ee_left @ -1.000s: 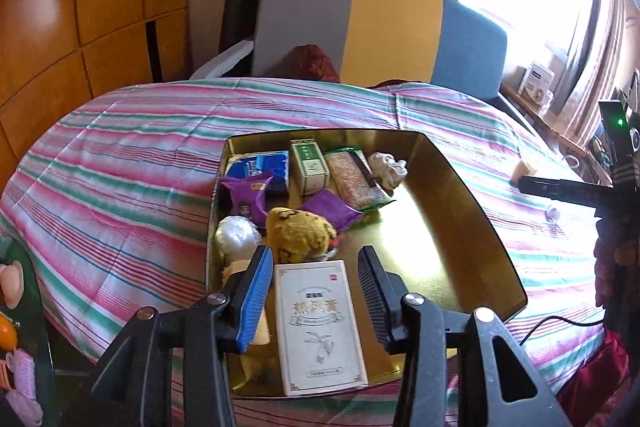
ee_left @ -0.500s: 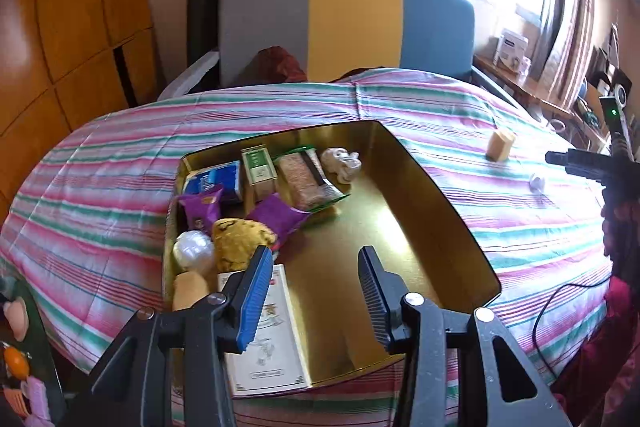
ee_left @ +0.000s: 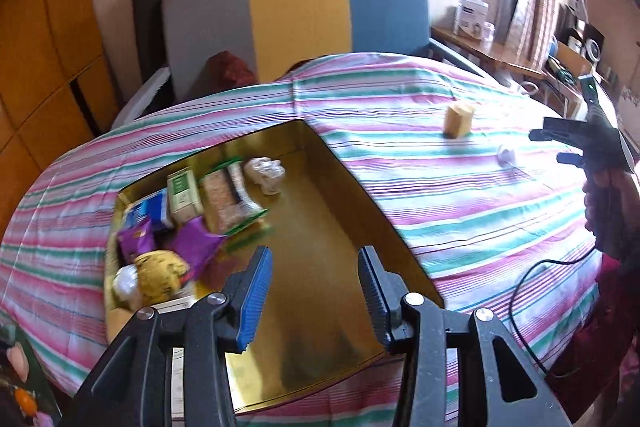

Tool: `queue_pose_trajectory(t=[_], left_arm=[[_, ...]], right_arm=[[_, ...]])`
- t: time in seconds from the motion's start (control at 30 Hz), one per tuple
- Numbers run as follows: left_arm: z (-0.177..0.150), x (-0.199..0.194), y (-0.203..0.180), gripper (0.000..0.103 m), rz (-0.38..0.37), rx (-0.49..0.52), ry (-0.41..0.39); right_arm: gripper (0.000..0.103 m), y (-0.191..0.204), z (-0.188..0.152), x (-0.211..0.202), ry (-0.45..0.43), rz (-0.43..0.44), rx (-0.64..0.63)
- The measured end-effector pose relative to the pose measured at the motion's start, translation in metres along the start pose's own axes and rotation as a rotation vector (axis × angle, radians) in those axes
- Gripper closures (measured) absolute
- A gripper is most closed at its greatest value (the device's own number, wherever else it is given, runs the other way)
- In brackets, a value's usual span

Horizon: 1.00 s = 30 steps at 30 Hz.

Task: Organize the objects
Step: 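Move both grippers back toward the yellow sponge and plastic bag, then grasp the yellow sponge with the left gripper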

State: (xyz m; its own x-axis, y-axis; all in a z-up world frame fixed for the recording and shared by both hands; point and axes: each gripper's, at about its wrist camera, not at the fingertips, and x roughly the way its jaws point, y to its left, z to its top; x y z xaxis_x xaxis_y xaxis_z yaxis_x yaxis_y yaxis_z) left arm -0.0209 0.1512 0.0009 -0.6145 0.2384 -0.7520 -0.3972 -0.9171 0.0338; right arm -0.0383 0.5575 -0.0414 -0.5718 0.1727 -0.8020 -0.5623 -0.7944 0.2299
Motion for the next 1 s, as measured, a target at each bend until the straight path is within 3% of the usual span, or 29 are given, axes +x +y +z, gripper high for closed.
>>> queue_pose_trajectory(t=[0.63, 1.0], left_arm=[[0.032, 0.039, -0.073, 0.058, -0.099, 0.126, 0.051], [0.077, 0.089, -0.111, 0.058, -0.157, 0.135, 0.099]], right_arm=[[0.017, -0.022, 0.002, -0.005, 0.007, 0.039, 0.134], [0.016, -0.036, 0.005, -0.008, 0.001, 0.101, 0.231]])
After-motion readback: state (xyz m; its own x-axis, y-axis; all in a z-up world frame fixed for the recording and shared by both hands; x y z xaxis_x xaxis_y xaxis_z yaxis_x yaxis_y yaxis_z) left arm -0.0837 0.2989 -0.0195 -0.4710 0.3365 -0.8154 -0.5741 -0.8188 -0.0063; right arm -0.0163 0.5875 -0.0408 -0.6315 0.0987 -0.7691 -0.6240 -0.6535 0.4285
